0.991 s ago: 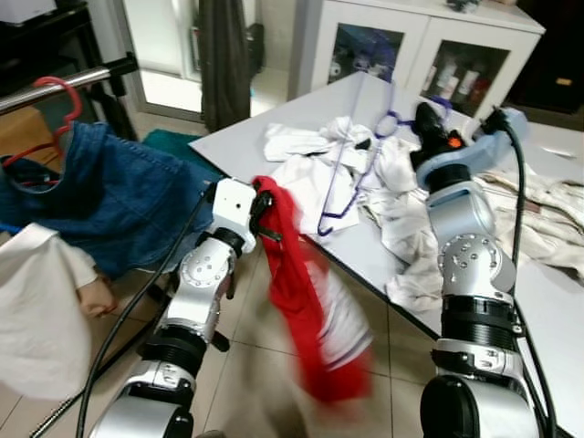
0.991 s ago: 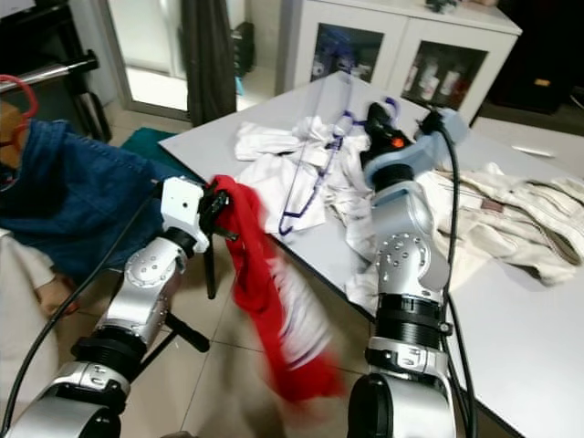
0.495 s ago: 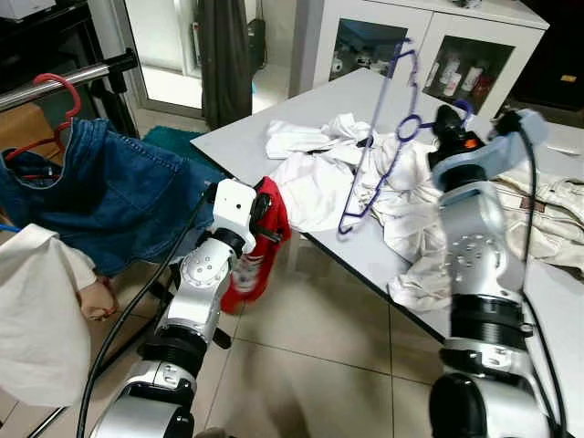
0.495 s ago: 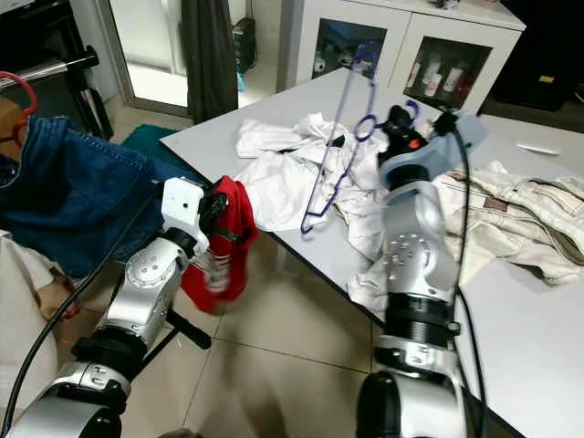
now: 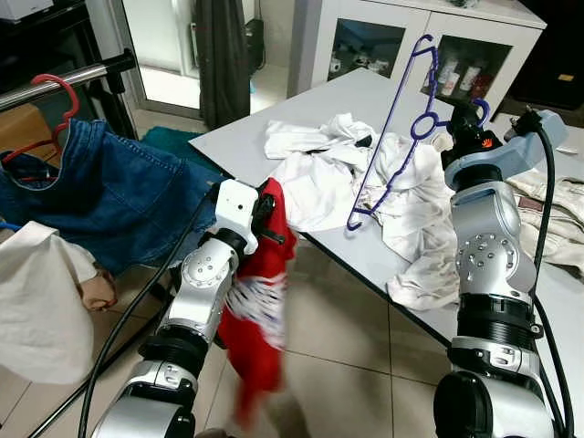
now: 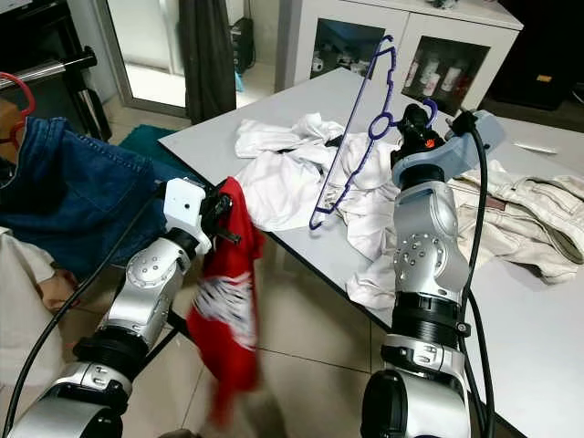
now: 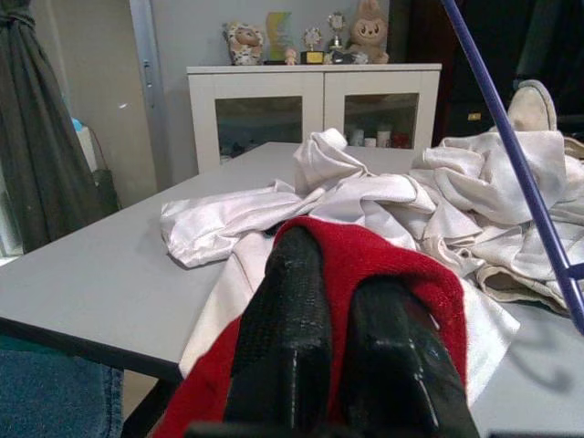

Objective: Hang hanger

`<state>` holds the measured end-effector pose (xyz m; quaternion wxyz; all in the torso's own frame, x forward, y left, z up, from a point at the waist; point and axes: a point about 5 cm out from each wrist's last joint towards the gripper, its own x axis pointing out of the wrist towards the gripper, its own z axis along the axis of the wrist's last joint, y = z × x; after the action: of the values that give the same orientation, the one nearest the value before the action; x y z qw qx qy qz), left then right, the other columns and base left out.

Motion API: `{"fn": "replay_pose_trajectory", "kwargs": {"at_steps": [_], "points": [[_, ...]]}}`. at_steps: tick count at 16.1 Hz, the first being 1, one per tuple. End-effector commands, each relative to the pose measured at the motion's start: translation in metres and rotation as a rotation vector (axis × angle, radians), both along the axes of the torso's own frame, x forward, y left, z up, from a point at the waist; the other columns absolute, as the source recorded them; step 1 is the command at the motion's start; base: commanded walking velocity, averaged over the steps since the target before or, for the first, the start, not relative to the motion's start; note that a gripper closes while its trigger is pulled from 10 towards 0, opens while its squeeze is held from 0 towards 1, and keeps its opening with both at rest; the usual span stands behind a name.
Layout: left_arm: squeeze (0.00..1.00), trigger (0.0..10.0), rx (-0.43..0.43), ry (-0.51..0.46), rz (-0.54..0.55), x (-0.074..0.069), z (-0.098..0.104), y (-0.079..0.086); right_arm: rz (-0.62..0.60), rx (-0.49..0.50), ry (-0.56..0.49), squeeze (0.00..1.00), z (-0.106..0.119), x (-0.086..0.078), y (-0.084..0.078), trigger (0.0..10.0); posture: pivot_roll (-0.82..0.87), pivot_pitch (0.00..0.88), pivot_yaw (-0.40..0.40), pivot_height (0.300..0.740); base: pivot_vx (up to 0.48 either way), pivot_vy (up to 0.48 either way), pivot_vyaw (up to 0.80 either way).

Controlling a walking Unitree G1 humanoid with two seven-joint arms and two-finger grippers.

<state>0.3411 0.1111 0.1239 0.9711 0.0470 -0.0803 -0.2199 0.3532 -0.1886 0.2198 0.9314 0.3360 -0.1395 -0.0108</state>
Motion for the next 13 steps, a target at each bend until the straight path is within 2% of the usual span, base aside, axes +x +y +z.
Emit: {"fn": "replay_pose_trajectory", "kwargs": {"at_steps": [1, 4, 5, 6, 8, 9, 11, 12, 13], "points": [[0.0, 0.0, -0.01, -0.045, -0.017, 0.002, 0.01, -0.004, -0.03, 0.004, -0.033, 0.0, 0.006, -0.003, -0.007, 10.0, -0.01, 0.0, -0.064, 0.74, 0.0, 0.0, 0.0], [0.0, 0.0, -0.018, -0.055, -0.019, 0.002, 0.012, -0.003, -0.023, -0.014, -0.036, 0.0, 0.007, -0.003, -0.008, 10.0, -0.01, 0.0, -0.063, 0.74, 0.0, 0.0, 0.0], [0.0, 0.0, -0.021, -0.062, -0.019, 0.002, 0.014, -0.002, -0.047, -0.111, -0.009, 0.0, 0.002, -0.006, -0.01, 10.0, -0.01, 0.0, -0.063, 0.74, 0.0, 0.0, 0.0], [0.0, 0.0, -0.023, -0.065, -0.02, 0.002, 0.014, -0.002, -0.07, -0.164, 0.009, 0.0, -0.002, -0.007, -0.013, 10.0, -0.01, 0.0, -0.063, 0.74, 0.0, 0.0, 0.0], [0.0, 0.0, -0.024, -0.068, -0.019, 0.002, 0.015, -0.001, -0.151, -0.187, 0.045, 0.0, -0.007, -0.011, -0.026, 10.0, -0.01, 0.0, -0.062, 0.74, 0.0, 0.0, 0.0], [0.0, 0.0, -0.025, -0.07, -0.019, 0.002, 0.015, -0.001, -0.248, -0.092, 0.086, 0.0, -0.012, -0.014, -0.05, 10.0, -0.01, 0.0, -0.06, 0.74, 0.0, 0.0, 0.0], [0.0, 0.0, -0.025, -0.071, -0.021, 0.002, 0.015, 0.0, -0.315, 0.001, 0.1, 0.0, -0.013, -0.019, -0.073, 10.0, -0.01, 0.0, -0.057, 0.74, 0.0, 0.0, 0.0], [0.0, 0.0, -0.023, -0.071, -0.025, 0.002, 0.015, 0.0, -0.367, 0.044, 0.085, 0.0, -0.004, -0.023, -0.093, 10.0, -0.02, 0.0, -0.055, 0.74, 0.0, 0.0, 0.0], [0.0, 0.0, -0.023, -0.071, -0.026, 0.002, 0.015, 0.0, -0.388, 0.057, 0.072, 0.0, 0.002, -0.026, -0.1, 10.0, -0.02, 0.0, -0.055, 0.74, 0.0, 0.0, 0.0]]}}
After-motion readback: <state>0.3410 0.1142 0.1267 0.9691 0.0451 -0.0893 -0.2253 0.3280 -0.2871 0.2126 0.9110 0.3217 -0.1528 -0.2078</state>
